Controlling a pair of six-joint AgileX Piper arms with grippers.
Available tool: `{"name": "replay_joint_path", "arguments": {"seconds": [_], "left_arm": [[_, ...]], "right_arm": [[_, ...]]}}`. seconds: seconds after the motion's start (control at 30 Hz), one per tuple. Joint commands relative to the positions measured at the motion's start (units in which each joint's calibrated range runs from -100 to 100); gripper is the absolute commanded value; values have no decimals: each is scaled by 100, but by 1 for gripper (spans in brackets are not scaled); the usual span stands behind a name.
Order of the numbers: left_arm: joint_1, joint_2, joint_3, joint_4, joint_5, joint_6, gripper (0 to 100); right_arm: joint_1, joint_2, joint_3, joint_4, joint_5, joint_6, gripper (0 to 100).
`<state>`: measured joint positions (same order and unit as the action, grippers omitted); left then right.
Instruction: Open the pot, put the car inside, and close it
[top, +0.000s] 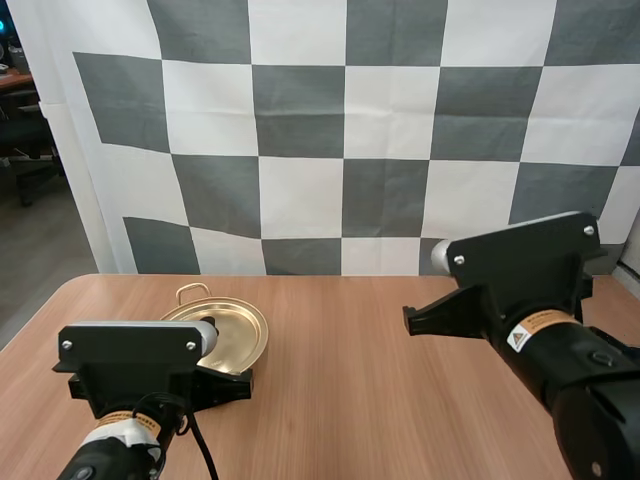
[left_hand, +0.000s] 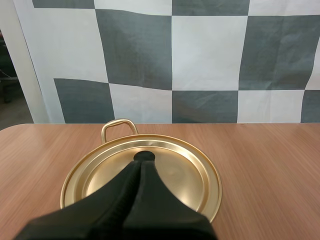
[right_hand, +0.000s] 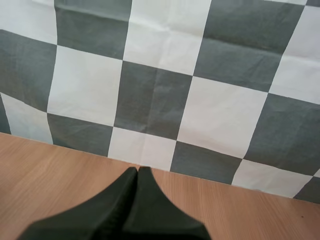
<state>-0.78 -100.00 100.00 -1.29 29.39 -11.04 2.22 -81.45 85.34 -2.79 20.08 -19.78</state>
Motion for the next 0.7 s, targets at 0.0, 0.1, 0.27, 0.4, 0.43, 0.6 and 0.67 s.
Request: {"name": "replay_joint_path", "arguments": {"seconds": [0.0, 0.1, 0.27, 0.4, 0.43, 0.6, 0.67], "left_arm": [[3, 0, 0, 7, -7, -6, 0], [3, 0, 0, 7, -7, -6, 0], [3, 0, 0, 7, -7, -6, 0], [3, 0, 0, 7, -7, -6, 0], [3, 0, 0, 7, -7, -6, 0], [3, 0, 0, 7, -7, -6, 0], [3, 0, 0, 7, -7, -6, 0]], "right_arm": [[3, -421, 1096, 84, -2164, 5, 0], [3, -708, 1286, 243, -2113, 5, 0], [-39, -1198, 1466, 772, -1749, 5, 0], [-131, -1510, 1466, 1119, -1144, 5, 0], [-154, -1570, 1466, 1129, -1143, 5, 0], [-173, -1759, 1466, 1155, -532, 5, 0], [-173, -1758, 1466, 1155, -27, 5, 0]]}}
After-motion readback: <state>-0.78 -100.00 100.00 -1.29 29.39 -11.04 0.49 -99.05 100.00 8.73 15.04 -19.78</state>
